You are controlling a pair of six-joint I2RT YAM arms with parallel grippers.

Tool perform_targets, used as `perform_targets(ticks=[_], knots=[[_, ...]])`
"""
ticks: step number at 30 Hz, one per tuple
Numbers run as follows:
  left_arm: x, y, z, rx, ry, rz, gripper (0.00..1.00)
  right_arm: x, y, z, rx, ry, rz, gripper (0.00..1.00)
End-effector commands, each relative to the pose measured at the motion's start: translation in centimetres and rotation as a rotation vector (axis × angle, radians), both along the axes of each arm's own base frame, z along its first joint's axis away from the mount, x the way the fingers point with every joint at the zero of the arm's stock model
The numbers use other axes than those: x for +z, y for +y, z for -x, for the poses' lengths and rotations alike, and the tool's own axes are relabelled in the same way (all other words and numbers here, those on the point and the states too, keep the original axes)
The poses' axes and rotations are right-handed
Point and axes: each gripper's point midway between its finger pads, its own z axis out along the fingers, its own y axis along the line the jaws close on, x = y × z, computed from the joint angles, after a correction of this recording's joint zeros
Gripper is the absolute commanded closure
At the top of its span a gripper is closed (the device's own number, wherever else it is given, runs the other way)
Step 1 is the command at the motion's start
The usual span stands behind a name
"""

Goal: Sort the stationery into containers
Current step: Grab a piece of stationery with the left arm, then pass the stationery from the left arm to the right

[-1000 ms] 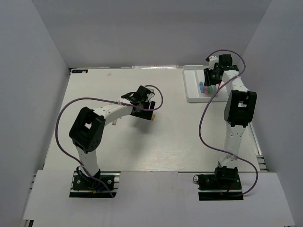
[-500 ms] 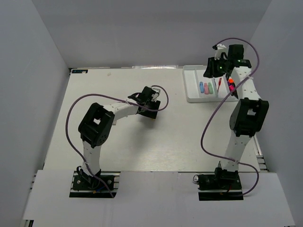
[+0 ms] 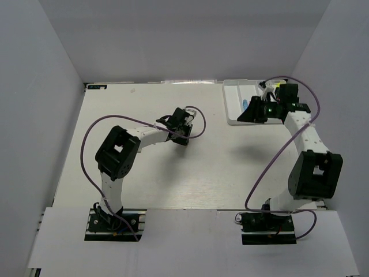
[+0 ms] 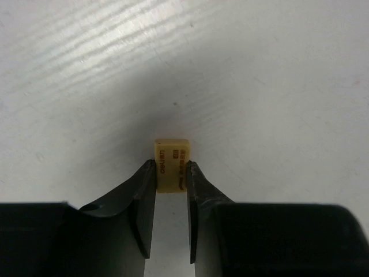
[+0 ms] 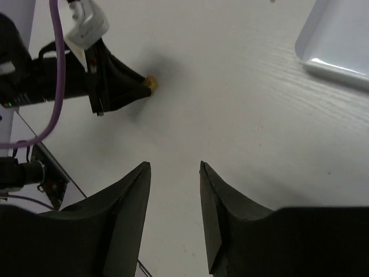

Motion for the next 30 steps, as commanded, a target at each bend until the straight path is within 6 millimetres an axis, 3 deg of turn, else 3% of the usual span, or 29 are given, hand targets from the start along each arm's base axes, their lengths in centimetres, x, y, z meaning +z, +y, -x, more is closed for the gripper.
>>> perform_targets(ticks=[1,2,3,4,5,6,8,9,10,14,19,23,30], knots=[[3.7,-1.1,1.2,-0.014,0.027,0.162,0.78,3.8,1.0,1.8,0.049,-0.213,-0.029,0.54],[4.4,-1.6,2.3,-0.046,0.060,0.238,0.80,4.5,1.0,2.5,0.058,-0.251,-0.018,0.52],[6.7,-2.9,2.4,-0.064,0.035,0.344,0.80,4.5,1.0,2.8,0.075,-0.276,0.001,0.52],[10.4,-3.3,2.7,-0.090,-0.008,0.450,0.80,4.2,1.0,3.2,0.101,-0.292,0.019,0.52],[12.4,-3.7,3.2,-0.113,-0.014,0.536,0.81,4.6,1.4,3.8,0.136,-0.317,0.012,0.50],[14.9,-5.2,5.0,-0.182,0.020,0.686,0.82,4.7,1.6,4.1,0.159,-0.338,0.016,0.50],[18.5,-5.7,6.5,-0.249,0.061,0.831,0.83,5.0,2.5,5.2,0.237,-0.407,0.010,0.44],[20.4,-6.4,8.2,-0.318,0.134,0.924,0.82,5.2,2.8,5.6,0.269,-0.435,0.009,0.42],[21.2,-6.6,9.0,-0.348,0.168,0.963,0.82,5.7,4.3,6.4,0.356,-0.501,0.017,0.39],[23.0,-6.7,10.9,-0.389,0.278,1.072,0.83,7.1,6.5,8.0,0.506,-0.612,0.048,0.26],[23.3,-6.6,11.3,-0.367,0.310,1.107,0.83,8.5,8.7,10.1,0.634,-0.776,0.091,0.24],[23.7,-6.6,11.4,-0.382,0.319,1.117,0.82,7.9,10.0,11.4,0.723,-0.850,0.133,0.22],[24.3,-6.5,11.2,-0.346,0.301,1.127,0.79,6.8,11.9,12.0,0.756,-0.861,0.164,0.18]])
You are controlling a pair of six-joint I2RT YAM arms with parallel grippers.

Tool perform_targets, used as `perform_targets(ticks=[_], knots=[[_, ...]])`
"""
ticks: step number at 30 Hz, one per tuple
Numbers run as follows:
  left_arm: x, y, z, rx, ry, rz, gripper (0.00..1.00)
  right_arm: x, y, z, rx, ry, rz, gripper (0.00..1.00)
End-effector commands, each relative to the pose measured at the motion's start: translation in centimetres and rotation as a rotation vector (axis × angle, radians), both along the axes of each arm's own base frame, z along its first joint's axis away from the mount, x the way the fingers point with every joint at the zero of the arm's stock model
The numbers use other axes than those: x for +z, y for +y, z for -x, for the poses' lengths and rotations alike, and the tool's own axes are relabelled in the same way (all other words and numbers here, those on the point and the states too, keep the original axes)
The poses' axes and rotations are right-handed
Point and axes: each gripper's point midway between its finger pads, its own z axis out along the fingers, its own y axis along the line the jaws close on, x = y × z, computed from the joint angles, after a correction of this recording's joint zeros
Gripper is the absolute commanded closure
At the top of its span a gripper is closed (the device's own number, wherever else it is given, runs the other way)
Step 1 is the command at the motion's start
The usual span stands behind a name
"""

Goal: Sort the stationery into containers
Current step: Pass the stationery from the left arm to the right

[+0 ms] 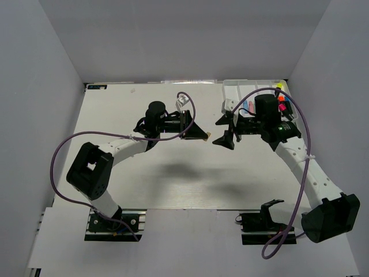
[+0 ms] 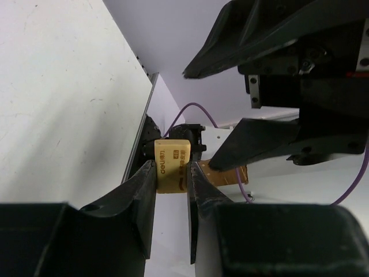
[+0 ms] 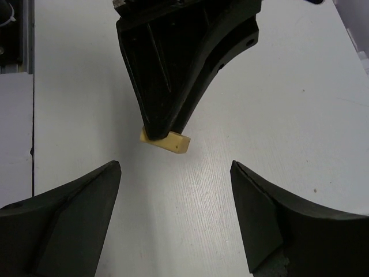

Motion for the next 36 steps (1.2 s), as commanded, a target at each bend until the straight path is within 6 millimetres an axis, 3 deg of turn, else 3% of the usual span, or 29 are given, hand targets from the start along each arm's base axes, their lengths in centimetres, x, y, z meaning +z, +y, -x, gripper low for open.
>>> perform_targets(ticks=[1,21,23,26,27,29,32,33,35,36], knots=[[2.4,0.4,0.4,0.012,-0.045,0.043,0.79,-0.1,0.7,-0.6,-0.016,-0.064,0.020,0.17],[3.2,0.0,-0.6,0.125,-0.025,0.071,0.77,-2.0,3.3,-1.3,-0.089,0.016,0.026,0.26],[3.3,0.0,-0.6,0.125,-0.025,0.074,0.77,-1.8,3.5,-1.3,-0.082,0.009,0.023,0.32],[3.2,0.1,-0.6,0.128,-0.017,0.071,0.77,-1.8,3.6,-1.3,-0.081,0.006,0.026,0.50],[3.1,0.1,-0.6,0.130,-0.013,0.069,0.76,-1.9,3.6,-1.3,-0.079,0.008,0.027,0.61],[2.8,0.1,-0.5,0.130,-0.002,0.065,0.75,-1.9,3.6,-1.2,-0.081,0.001,0.028,0.70],[2.7,0.1,-0.5,0.132,0.007,0.059,0.58,-1.9,3.4,-1.4,-0.095,-0.006,0.032,0.84],[2.4,0.1,-0.5,0.133,0.016,0.052,0.41,-2.1,3.3,-1.5,-0.102,-0.007,0.036,0.89],[2.1,0.4,-1.0,0.151,0.033,0.034,0.24,-2.2,3.1,-1.7,-0.115,-0.005,0.041,0.94],[1.8,0.7,-1.4,0.165,0.035,0.018,0.06,-2.3,2.9,-1.8,-0.127,-0.003,0.046,0.94]])
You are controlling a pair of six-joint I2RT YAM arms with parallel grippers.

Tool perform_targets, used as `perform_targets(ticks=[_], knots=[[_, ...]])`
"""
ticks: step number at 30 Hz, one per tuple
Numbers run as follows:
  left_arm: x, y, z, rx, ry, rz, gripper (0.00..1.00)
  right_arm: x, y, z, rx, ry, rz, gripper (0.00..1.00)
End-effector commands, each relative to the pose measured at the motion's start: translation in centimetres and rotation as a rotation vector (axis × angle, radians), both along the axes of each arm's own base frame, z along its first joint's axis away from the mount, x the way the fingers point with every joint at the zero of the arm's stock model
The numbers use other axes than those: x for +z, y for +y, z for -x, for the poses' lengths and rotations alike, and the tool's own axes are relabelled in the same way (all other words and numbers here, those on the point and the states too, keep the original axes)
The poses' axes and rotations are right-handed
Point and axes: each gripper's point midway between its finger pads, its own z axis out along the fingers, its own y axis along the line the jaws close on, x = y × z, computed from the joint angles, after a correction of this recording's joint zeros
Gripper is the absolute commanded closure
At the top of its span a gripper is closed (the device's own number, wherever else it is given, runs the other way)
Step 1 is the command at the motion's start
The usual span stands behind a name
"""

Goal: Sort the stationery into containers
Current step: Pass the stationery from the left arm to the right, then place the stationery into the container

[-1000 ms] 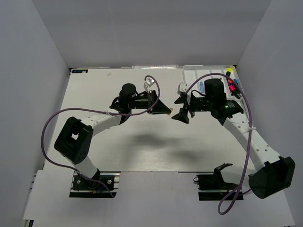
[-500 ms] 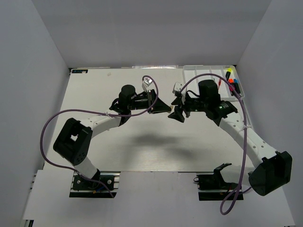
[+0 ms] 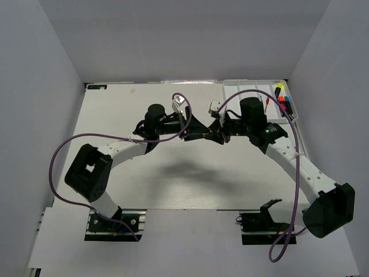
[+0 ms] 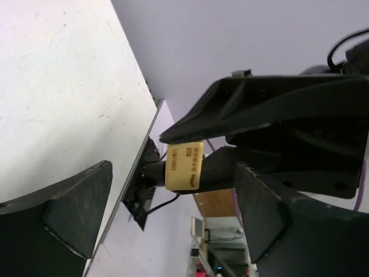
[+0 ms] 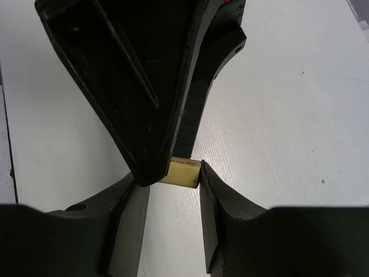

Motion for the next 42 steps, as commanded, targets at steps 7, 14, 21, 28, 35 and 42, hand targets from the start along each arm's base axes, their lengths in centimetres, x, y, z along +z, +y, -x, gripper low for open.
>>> perform_targets(ticks=[7,14,21,28,35,42], knots=[[1.5,3.5,-2.8,0.147,-0.051,-0.073,0.02,-1.8,-2.1,-3.1,-0.172,0.021,0.044,0.98],[-1.4,11.0,-10.0,0.419,-0.025,-0.313,0.02,-4.6,-7.3,-12.2,-0.571,0.179,0.078,1.00],[-4.1,15.5,-11.3,0.523,-0.056,-0.442,0.02,-3.5,-10.3,-23.1,-0.855,0.205,-0.020,1.00],[-5.1,17.8,-10.9,0.556,-0.052,-0.485,0.02,-4.6,-10.7,-32.4,-0.932,0.169,-0.083,1.00],[-6.0,19.2,-10.8,0.597,-0.044,-0.483,0.02,-5.9,-11.8,-37.8,-1.036,0.083,-0.128,1.00],[-6.5,20.3,-11.2,0.618,-0.025,-0.492,0.02,-9.6,-12.3,-39.4,-1.066,0.083,-0.099,1.00]])
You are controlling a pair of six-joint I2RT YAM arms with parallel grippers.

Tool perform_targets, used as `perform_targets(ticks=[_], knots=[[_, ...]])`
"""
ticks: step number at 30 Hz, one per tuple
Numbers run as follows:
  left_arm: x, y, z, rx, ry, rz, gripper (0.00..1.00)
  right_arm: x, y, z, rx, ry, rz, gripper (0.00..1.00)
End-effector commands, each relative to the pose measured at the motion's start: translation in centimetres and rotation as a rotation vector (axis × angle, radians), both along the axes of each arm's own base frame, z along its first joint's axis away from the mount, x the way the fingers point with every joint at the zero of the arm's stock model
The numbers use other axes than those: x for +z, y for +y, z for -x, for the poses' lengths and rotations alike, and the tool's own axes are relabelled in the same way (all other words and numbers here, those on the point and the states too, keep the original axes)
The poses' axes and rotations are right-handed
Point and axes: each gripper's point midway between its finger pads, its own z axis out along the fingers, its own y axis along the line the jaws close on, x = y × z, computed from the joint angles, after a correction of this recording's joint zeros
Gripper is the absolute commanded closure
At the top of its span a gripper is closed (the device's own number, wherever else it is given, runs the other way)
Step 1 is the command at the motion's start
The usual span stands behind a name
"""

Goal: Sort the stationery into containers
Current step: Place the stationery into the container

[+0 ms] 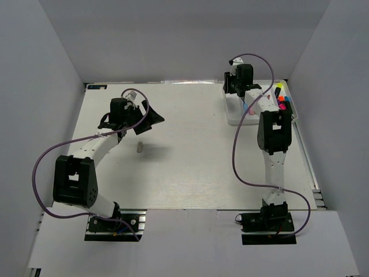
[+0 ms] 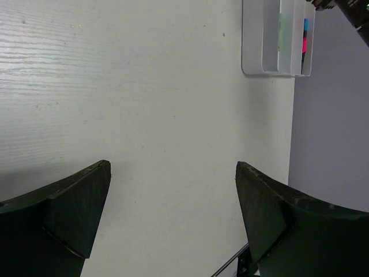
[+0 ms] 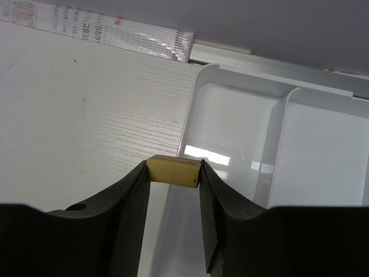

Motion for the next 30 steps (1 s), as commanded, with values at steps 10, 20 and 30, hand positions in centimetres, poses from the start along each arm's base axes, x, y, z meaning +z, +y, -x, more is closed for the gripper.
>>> perform_targets(ticks=[10,20,30], knots=[[0.8,1.0,-0.4,0.021,-0.041,-0.008,0.02,0.9,-2.5,-3.6,-0.084,-0.131,0.044,0.98],[-0.3,6.2,-1.2,0.157,-0.018,-0.329,0.02,1.9,-2.9,-3.3,-0.071,-0.129,0.039,0.33],[-4.5,10.8,3.4,0.000,0.158,-0.688,0.09,10.9,0.2,3.6,0.143,-0.125,-0.057,0.37]])
